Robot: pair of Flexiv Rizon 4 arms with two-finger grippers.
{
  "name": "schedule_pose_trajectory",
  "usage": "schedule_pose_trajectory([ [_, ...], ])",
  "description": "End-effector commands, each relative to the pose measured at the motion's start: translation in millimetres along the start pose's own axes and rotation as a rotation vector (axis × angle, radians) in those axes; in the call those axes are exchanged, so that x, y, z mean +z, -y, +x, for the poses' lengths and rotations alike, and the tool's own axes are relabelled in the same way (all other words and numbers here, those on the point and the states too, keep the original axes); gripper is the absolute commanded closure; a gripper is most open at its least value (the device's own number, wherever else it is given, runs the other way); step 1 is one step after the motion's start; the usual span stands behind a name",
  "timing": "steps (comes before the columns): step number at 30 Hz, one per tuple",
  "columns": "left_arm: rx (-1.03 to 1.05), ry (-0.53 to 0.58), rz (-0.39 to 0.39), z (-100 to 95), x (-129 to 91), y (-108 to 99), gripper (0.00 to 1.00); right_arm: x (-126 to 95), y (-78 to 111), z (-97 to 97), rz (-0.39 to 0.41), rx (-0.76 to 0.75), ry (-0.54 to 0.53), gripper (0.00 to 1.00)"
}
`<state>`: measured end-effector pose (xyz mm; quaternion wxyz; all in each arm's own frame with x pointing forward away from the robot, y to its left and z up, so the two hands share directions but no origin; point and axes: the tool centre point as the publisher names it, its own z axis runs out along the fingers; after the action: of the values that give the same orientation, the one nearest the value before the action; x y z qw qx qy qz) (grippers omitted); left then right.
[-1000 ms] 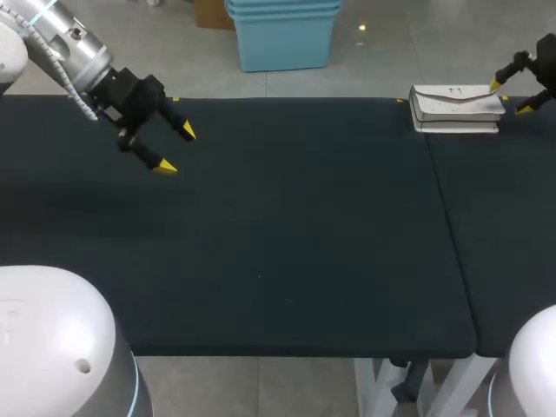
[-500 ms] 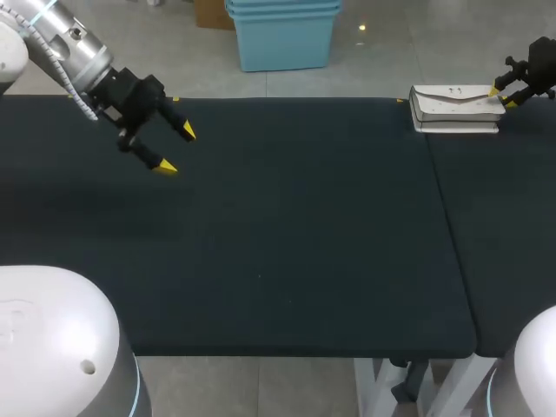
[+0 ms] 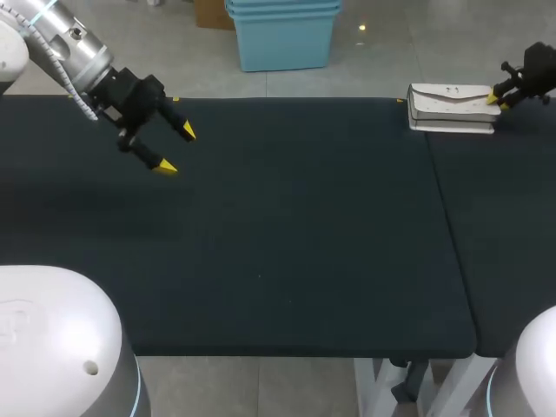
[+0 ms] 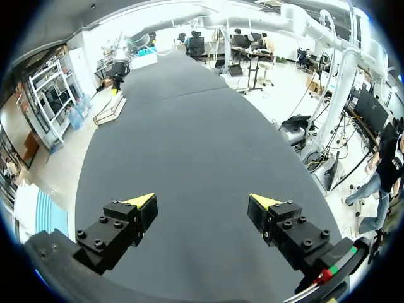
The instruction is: Pick up the bag, open it, inspect its contents, close it, and place it on the opposite side
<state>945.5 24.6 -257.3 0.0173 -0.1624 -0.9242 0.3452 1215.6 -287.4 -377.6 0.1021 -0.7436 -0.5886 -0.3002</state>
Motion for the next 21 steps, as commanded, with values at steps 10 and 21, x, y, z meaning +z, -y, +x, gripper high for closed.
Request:
schedule_pose_trajectory([
  [10, 0.001, 0.001, 0.003, -0.4, 0.7, -0.8, 0.00, 2.1, -2.9, -5.9, 0.688, -0.001, -0.055, 1.00],
  [21, 0.001, 0.001, 0.003, -0.4, 0.7, -0.8, 0.00, -1.8, 24.5, 0.8, 0.738, -0.026, -0.180, 1.00],
])
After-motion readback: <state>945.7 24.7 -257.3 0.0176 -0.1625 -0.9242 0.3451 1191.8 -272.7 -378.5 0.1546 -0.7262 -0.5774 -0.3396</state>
